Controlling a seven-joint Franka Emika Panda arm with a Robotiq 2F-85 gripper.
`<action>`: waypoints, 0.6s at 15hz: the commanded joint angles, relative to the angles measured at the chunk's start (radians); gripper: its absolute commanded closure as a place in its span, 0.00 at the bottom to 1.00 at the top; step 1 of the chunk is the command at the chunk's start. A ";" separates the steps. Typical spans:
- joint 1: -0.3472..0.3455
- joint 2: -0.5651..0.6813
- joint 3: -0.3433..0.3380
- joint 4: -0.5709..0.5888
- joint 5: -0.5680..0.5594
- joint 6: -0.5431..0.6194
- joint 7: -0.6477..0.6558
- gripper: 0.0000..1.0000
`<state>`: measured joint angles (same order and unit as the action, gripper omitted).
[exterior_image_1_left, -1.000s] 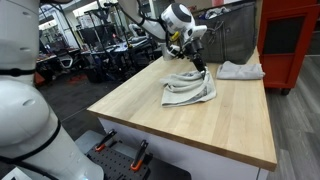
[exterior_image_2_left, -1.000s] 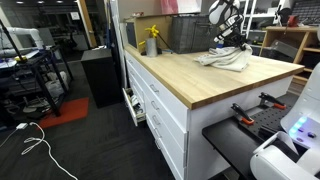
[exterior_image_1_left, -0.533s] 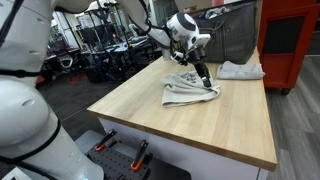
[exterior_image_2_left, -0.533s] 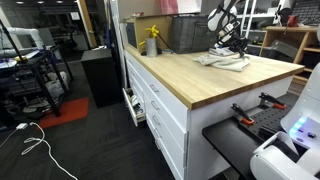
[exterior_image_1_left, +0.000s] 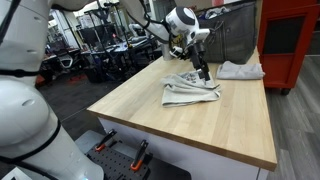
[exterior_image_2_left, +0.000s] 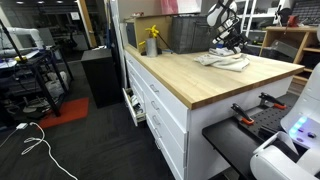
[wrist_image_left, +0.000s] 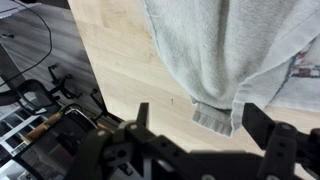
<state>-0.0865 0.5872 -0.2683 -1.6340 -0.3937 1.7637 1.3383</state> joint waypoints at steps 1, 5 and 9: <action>-0.012 -0.080 0.029 0.007 0.089 -0.047 -0.057 0.00; -0.010 -0.136 0.066 0.010 0.190 -0.065 -0.130 0.00; -0.003 -0.155 0.101 0.023 0.269 -0.064 -0.194 0.00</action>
<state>-0.0845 0.4494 -0.1887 -1.6306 -0.1814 1.7324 1.2041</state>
